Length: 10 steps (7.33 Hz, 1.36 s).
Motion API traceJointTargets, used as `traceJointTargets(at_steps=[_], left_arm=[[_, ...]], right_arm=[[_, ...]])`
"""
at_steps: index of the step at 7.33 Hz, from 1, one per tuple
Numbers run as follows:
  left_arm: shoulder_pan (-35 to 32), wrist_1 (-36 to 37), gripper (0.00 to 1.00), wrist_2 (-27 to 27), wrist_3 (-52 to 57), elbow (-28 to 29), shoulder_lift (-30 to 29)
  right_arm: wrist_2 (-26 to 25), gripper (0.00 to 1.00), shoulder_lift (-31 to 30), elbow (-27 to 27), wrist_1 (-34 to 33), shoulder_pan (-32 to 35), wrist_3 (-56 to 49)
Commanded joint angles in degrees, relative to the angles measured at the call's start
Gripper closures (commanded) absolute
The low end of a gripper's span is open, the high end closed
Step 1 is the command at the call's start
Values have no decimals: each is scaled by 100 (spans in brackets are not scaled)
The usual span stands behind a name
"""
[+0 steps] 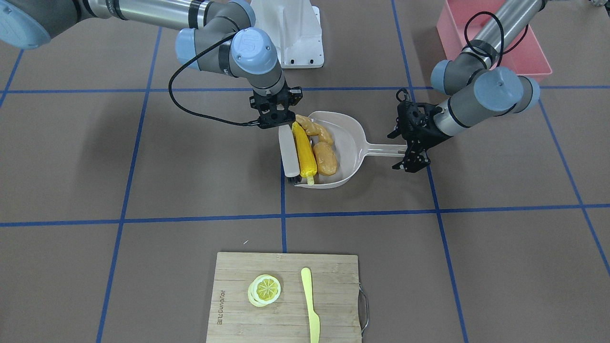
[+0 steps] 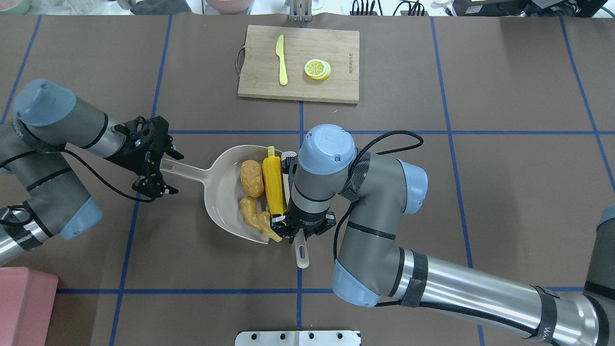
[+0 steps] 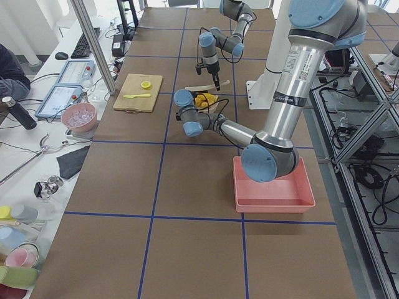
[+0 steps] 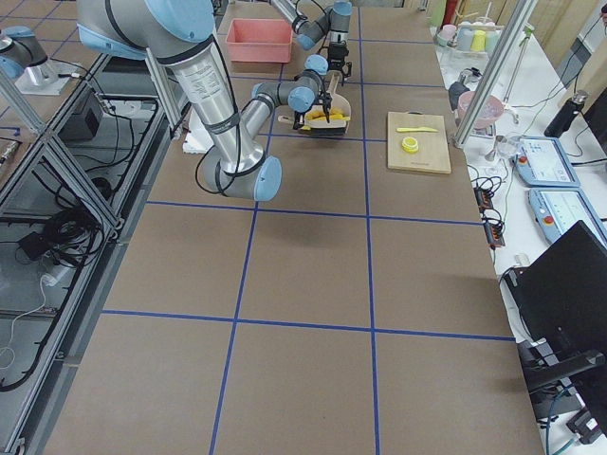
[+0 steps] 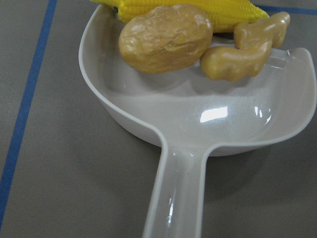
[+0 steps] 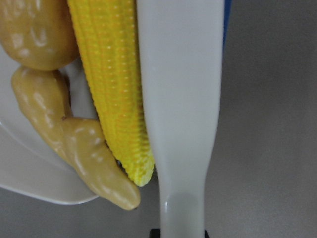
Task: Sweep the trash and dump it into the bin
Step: 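Sweep the corn, potato and ginger into the dustpan with the right gripper's brush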
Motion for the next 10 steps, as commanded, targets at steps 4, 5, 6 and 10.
traceJointTargets(at_steps=[4,5,6,10], left_arm=[[-10,-9,7,-62,0,1,6],[-10,-9,7,-62,0,1,6],[-10,-18,7,-62,0,1,24],[-10,-132,16,-106,-9,-34,68]], right_arm=[[-12,100,88,-49,526,-52,424],[-12,100,132,-49,587,-52,512],[-12,100,132,-49,692,-52,600],[-21,100,238,-162,675,-69,609]])
